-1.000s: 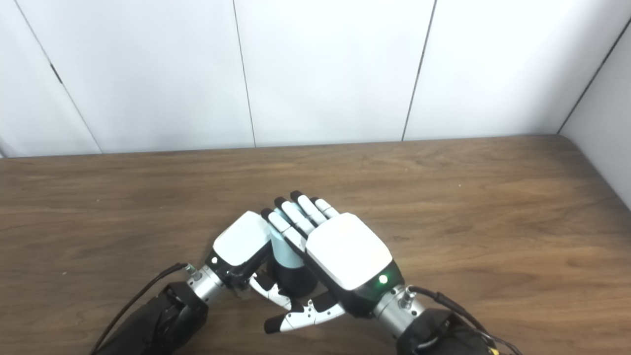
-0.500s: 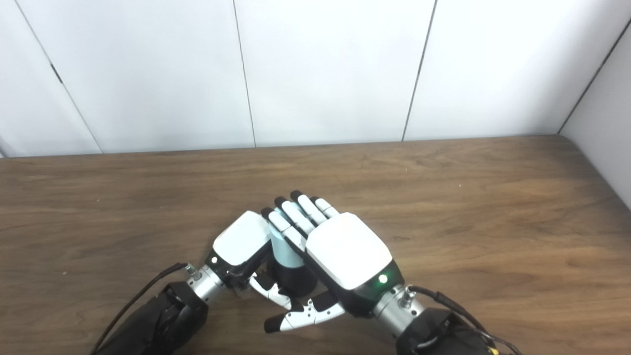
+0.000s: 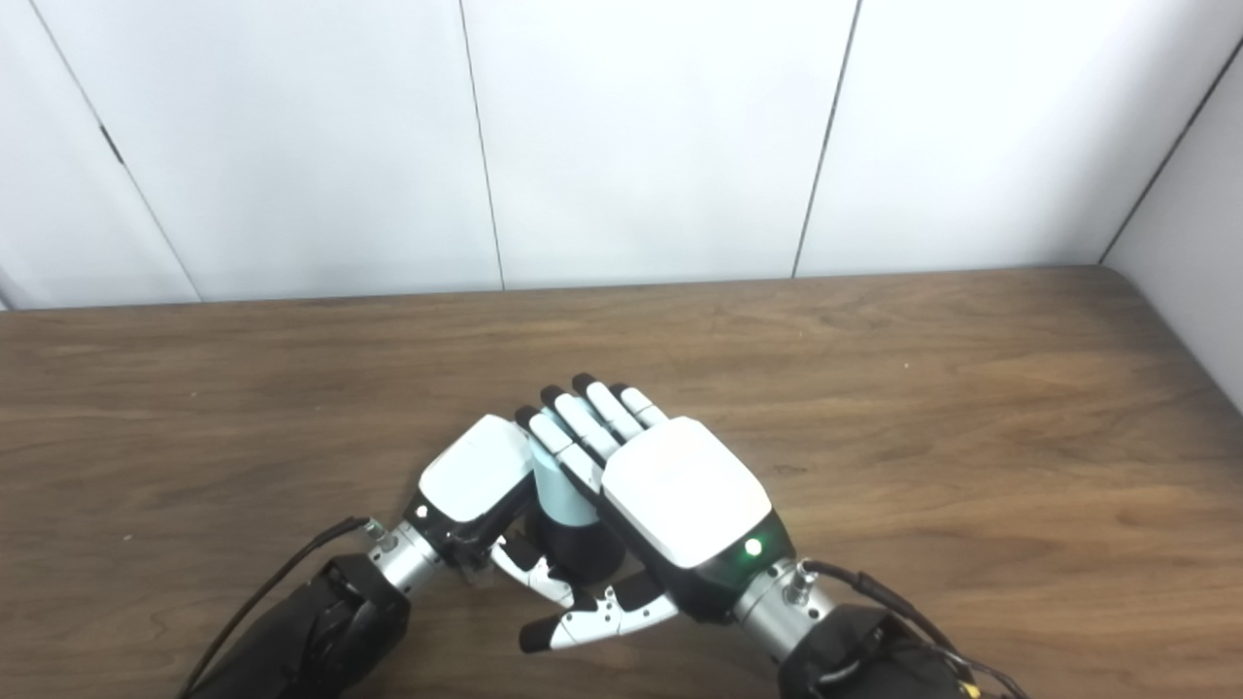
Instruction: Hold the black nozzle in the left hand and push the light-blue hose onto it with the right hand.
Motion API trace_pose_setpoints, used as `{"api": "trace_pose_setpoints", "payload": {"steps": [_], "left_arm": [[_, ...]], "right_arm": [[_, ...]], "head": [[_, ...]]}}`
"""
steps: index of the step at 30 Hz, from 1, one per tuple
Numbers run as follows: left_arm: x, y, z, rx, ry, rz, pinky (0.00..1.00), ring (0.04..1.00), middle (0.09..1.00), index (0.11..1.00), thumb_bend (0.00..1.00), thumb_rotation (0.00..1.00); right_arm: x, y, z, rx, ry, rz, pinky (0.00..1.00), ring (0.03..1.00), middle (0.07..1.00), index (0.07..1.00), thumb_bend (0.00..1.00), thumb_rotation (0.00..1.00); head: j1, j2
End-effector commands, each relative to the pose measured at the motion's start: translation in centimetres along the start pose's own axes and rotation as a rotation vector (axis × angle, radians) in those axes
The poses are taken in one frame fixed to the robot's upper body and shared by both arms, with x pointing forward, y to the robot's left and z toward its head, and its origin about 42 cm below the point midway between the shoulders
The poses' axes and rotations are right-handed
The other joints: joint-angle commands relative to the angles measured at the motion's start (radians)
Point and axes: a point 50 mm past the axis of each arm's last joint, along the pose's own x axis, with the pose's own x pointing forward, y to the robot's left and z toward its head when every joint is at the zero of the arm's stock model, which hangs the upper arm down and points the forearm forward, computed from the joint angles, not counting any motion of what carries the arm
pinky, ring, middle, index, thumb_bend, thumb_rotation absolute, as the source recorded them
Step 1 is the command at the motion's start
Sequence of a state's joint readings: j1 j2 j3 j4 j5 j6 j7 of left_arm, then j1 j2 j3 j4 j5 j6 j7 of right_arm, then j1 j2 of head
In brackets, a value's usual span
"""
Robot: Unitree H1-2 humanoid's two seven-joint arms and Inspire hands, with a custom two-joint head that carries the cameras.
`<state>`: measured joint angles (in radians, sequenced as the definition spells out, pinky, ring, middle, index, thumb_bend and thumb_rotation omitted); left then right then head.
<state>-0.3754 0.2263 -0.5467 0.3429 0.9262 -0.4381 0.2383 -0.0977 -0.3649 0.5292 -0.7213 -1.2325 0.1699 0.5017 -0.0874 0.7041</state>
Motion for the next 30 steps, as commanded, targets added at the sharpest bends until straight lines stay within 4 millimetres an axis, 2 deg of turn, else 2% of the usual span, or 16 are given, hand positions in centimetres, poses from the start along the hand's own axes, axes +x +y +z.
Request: {"api": "trace_pose_setpoints", "payload": {"steps": [1,30], "left_arm": [[-6.0,-11.8,6.9,-0.336,0.140,-0.109,0.61,0.442,0.470,0.517,0.50,0.00],[-5.5,-11.5,6.5,-0.316,0.151,-0.084,0.58,0.435,0.462,0.528,0.50,0.00]], "right_arm": [[-3.5,12.2,-0.5,0.108,-0.028,0.886,0.96,1.000,1.000,0.981,0.76,1.00],[-1.2,14.2,-0.8,0.122,0.000,0.891,1.00,1.000,1.000,1.000,0.76,1.00]], "head": [[0.000,0.000],[-0.011,0.001]]}}
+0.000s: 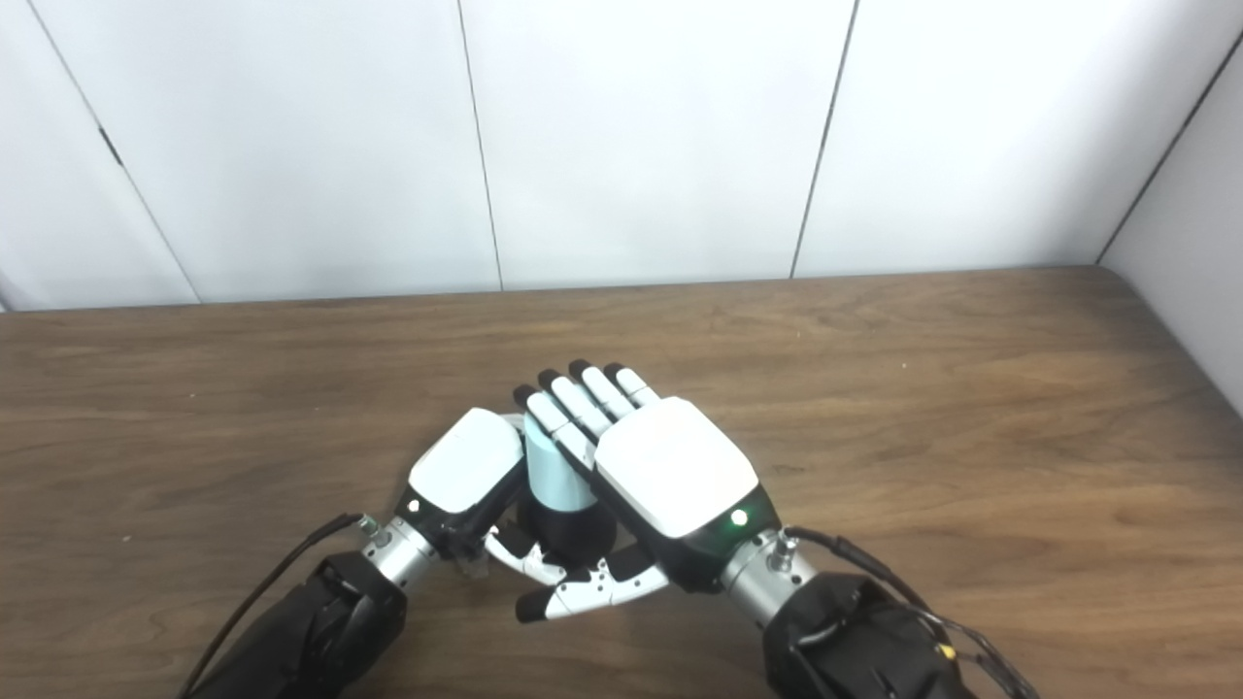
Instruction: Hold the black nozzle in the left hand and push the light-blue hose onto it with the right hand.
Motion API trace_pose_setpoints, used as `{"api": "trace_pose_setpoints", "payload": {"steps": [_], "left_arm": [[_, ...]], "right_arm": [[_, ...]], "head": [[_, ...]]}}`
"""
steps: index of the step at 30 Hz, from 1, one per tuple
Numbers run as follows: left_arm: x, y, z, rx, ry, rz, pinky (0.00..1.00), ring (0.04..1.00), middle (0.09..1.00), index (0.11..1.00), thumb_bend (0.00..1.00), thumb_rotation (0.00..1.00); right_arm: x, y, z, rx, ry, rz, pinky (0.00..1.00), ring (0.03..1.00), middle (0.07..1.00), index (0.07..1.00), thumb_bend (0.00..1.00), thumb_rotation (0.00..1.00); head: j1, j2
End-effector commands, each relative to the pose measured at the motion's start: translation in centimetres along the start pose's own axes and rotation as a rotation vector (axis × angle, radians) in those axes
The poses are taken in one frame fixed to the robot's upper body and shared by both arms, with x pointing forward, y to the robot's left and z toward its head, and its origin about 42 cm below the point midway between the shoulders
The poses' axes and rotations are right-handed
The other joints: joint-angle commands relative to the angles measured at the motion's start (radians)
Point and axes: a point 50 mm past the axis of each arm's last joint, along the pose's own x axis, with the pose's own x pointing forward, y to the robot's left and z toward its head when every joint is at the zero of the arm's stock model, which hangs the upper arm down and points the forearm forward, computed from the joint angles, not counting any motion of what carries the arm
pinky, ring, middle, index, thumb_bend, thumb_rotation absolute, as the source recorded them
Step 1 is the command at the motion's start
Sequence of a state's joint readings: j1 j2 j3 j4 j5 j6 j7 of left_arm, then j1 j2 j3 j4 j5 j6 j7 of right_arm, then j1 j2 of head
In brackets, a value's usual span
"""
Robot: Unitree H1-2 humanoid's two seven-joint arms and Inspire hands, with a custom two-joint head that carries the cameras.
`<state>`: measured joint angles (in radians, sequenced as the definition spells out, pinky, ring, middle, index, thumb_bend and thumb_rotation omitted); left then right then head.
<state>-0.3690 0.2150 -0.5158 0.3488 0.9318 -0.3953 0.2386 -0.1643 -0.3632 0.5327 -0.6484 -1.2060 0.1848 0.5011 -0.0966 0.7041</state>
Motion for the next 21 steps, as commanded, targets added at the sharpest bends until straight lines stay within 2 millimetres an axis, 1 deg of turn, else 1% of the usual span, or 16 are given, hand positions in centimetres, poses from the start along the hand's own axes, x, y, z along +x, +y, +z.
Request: {"api": "trace_pose_setpoints", "payload": {"steps": [1,16,21], "left_arm": [[-6.0,-11.5,6.7,-0.316,0.087,-0.111,0.58,0.435,0.462,0.528,0.50,0.00],[-5.9,-11.5,6.7,-0.318,0.103,-0.120,0.59,0.450,0.461,0.520,0.50,0.00],[-5.9,-11.7,6.9,-0.321,0.105,-0.116,0.59,0.453,0.462,0.517,0.50,0.00]], "right_arm": [[-3.0,13.9,0.2,0.123,-0.005,0.873,1.00,1.000,1.000,1.000,0.76,1.00],[-2.3,14.7,0.1,0.102,-0.005,0.883,0.99,1.000,1.000,1.000,0.77,1.00],[-2.1,15.1,0.0,0.081,-0.005,0.890,1.00,1.000,1.000,1.000,0.79,1.00]], "head": [[-0.002,0.001],[-0.005,-0.009],[0.017,-0.015]]}}
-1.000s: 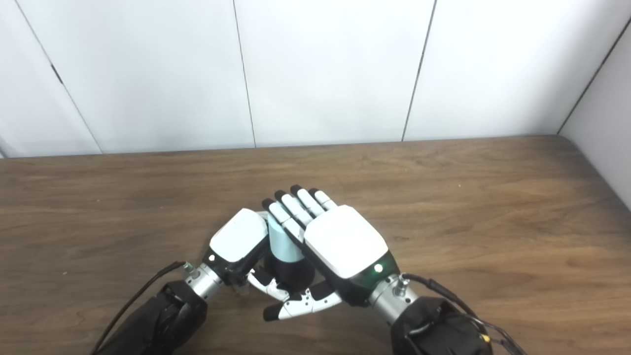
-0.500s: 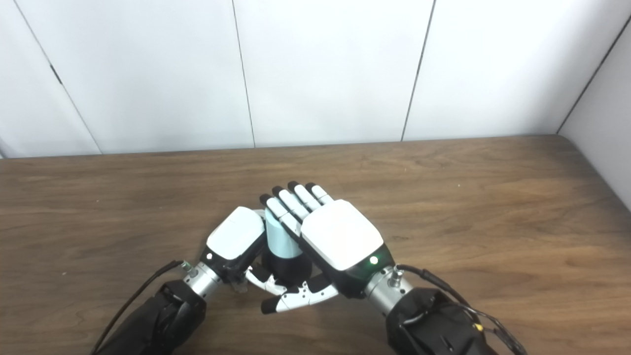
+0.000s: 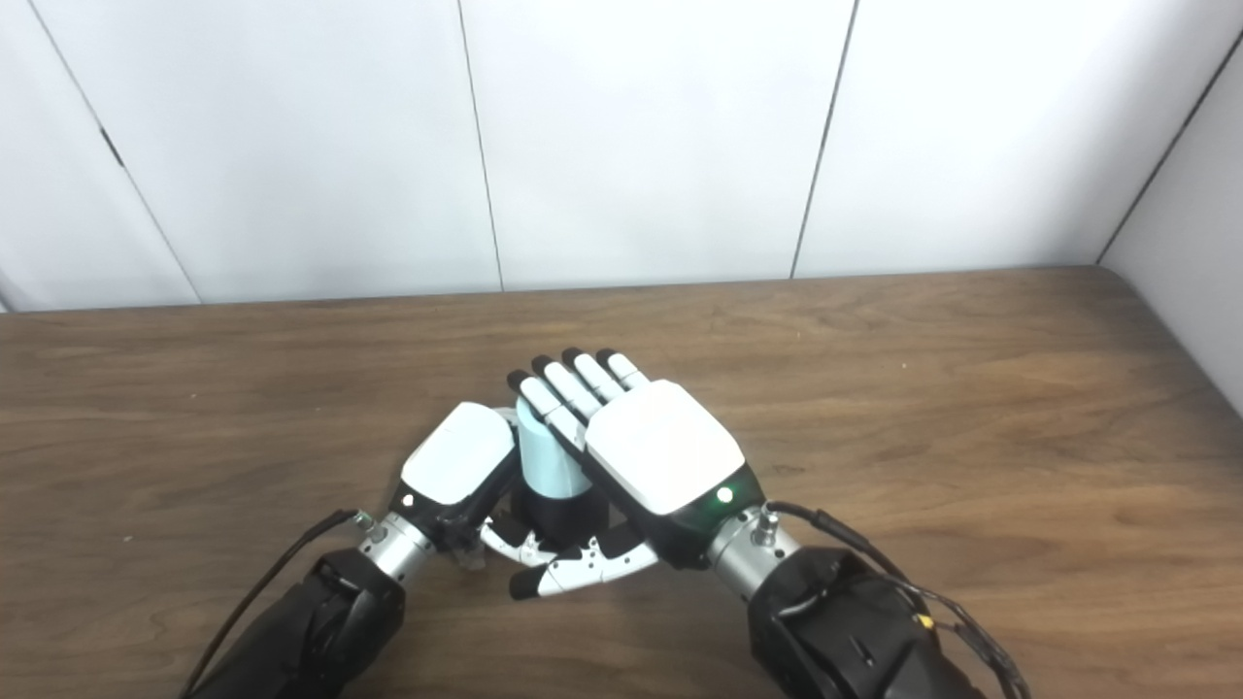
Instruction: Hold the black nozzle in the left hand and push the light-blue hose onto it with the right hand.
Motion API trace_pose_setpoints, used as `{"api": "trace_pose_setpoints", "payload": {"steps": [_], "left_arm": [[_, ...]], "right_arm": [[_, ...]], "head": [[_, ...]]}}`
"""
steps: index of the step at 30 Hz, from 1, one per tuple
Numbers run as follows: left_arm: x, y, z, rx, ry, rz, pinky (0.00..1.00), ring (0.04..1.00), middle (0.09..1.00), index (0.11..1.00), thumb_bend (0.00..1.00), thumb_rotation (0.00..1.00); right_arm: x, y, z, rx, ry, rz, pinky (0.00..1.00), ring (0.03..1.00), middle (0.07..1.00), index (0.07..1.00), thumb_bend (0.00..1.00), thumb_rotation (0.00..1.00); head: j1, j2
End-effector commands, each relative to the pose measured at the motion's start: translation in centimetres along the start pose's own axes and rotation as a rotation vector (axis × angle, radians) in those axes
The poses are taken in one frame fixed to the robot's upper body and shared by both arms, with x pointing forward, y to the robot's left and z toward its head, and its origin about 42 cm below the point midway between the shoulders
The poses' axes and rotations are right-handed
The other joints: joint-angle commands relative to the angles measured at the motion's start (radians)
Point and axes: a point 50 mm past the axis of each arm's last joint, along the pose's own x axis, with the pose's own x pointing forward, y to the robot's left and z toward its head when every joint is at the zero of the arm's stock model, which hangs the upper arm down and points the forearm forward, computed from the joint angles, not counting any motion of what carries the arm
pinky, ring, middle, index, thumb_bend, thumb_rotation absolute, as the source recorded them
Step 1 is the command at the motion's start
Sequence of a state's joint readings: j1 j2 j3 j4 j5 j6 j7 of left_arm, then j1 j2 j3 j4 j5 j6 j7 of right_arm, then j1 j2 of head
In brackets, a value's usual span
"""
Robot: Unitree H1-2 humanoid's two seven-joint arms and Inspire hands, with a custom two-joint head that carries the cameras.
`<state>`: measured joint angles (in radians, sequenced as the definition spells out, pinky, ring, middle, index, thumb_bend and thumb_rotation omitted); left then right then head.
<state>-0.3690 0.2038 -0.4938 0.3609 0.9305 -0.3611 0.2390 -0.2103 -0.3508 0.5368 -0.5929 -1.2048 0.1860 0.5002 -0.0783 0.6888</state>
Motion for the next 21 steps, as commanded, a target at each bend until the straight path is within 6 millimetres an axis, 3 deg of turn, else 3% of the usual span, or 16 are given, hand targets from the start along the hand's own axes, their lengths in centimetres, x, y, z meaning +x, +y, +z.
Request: {"api": "trace_pose_setpoints", "payload": {"steps": [1,21], "left_arm": [[-6.48,-11.74,7.05,-0.314,0.054,-0.137,0.59,0.450,0.464,0.517,0.50,0.00],[-5.94,-12.38,7.74,-0.318,0.056,-0.139,0.57,0.429,0.459,0.531,0.50,0.00]], "right_arm": [[-3.52,15.04,0.52,0.083,-0.016,0.882,1.00,1.000,1.000,1.000,0.80,1.00],[-3.84,15.68,0.37,0.047,-0.014,0.871,1.00,1.000,1.000,1.000,0.78,1.00]], "head": [[-0.001,0.000],[0.028,-0.037]]}}
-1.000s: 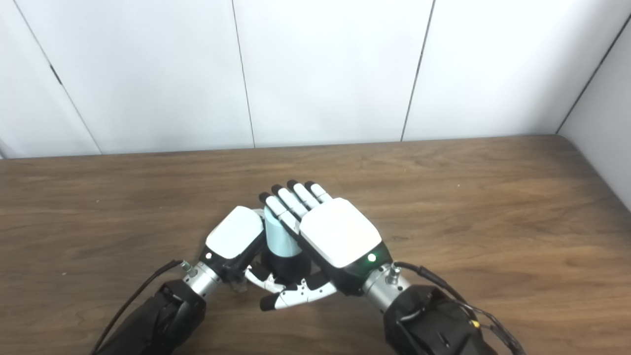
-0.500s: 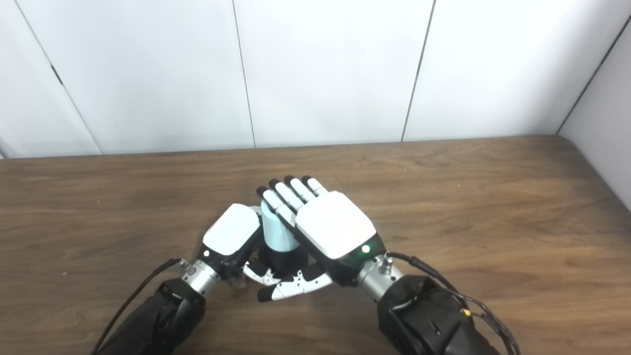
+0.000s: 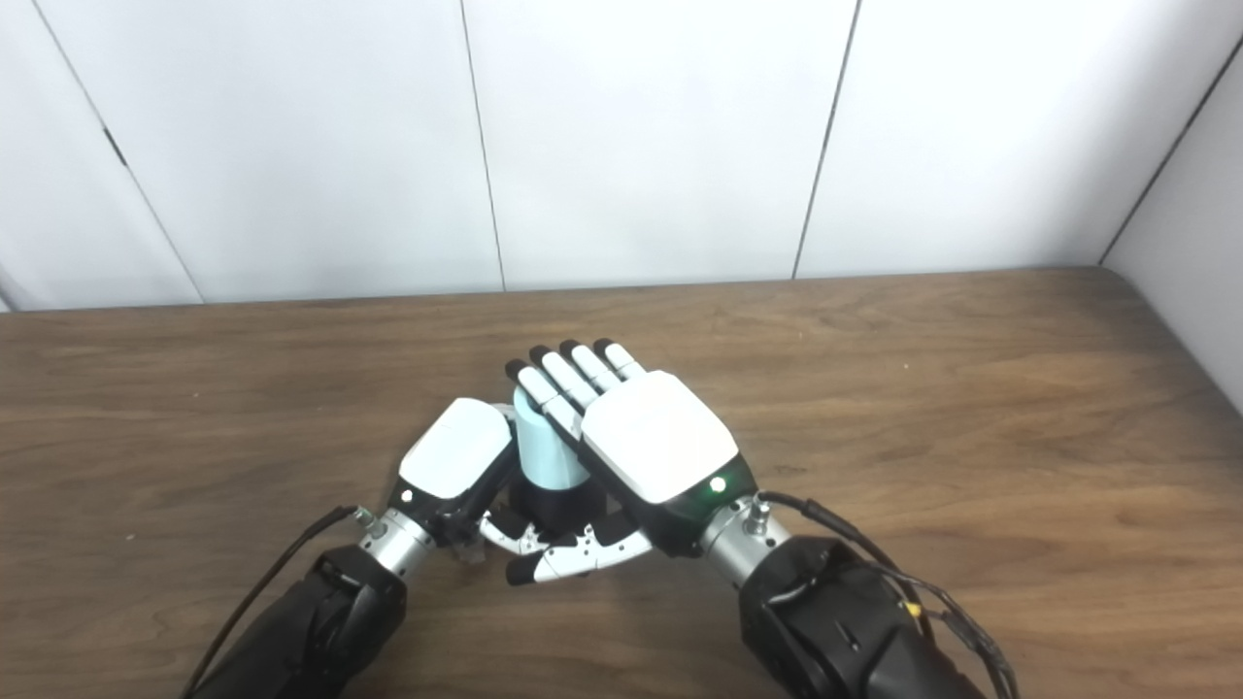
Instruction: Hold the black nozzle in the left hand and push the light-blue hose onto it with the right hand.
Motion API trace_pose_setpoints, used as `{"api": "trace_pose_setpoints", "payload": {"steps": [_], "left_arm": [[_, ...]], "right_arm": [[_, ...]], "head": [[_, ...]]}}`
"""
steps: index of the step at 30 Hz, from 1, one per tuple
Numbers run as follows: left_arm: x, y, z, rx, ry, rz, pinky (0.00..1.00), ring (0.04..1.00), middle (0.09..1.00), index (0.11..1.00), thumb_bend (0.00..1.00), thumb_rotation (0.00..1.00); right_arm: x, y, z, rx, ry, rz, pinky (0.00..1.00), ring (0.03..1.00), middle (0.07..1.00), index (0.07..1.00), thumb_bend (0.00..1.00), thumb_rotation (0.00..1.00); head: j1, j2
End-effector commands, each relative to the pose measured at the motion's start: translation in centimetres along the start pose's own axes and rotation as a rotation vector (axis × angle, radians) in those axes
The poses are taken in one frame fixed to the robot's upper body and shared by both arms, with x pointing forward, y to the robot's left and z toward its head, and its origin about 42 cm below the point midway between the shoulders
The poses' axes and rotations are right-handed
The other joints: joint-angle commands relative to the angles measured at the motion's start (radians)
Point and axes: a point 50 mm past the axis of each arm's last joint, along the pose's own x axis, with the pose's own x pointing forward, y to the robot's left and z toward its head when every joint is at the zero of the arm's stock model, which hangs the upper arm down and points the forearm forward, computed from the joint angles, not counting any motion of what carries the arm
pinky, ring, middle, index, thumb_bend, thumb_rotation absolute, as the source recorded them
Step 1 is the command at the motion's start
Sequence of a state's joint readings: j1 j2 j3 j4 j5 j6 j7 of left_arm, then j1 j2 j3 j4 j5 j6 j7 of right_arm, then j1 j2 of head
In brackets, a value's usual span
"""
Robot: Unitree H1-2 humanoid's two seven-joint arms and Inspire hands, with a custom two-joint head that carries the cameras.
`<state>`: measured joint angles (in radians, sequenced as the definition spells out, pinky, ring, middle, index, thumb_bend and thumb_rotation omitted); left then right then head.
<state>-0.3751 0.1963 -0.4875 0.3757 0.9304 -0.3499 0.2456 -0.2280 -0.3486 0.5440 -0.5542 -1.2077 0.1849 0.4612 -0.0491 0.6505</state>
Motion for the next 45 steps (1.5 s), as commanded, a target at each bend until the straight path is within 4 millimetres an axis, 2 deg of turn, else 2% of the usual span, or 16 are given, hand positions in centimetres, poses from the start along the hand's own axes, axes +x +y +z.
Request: {"api": "trace_pose_setpoints", "payload": {"steps": [1,10,22,28,38,45], "left_arm": [[-6.4,-12.3,7.8,-0.313,0.040,-0.150,0.57,0.430,0.461,0.530,0.50,0.00],[-6.2,-12.5,7.7,-0.296,0.071,-0.141,0.58,0.431,0.462,0.529,0.50,0.00],[-5.9,-12.7,7.0,-0.282,0.107,-0.127,0.61,0.437,0.469,0.524,0.50,0.00],[-5.8,-12.8,7.2,-0.273,0.112,-0.116,0.60,0.442,0.462,0.526,0.50,0.00],[-5.5,-12.9,7.4,-0.267,0.112,-0.100,0.58,0.430,0.463,0.531,0.50,0.00],[-5.3,-13.0,7.6,-0.264,0.116,-0.103,0.57,0.423,0.462,0.536,0.50,0.00]], "right_arm": [[-4.9,15.3,0.8,0.053,-0.022,0.884,1.00,1.000,1.000,1.000,0.78,1.00],[-4.2,16.0,0.5,0.062,-0.014,0.885,0.99,1.000,1.000,1.000,0.75,1.00],[-2.7,17.2,0.0,0.069,0.012,0.895,0.99,1.000,1.000,1.000,0.75,1.00],[-2.5,17.5,-0.3,0.078,0.018,0.880,0.99,1.000,1.000,0.995,0.73,1.00],[-2.2,18.2,-0.6,0.085,0.006,0.871,0.99,1.000,1.000,0.984,0.56,1.00],[-2.0,18.5,-0.7,0.088,-0.001,0.881,0.99,1.000,1.000,0.969,0.52,1.00]], "head": [[-0.001,-0.001],[0.011,-0.039],[0.022,-0.054],[0.031,-0.041],[0.045,-0.035],[0.053,-0.036]]}}
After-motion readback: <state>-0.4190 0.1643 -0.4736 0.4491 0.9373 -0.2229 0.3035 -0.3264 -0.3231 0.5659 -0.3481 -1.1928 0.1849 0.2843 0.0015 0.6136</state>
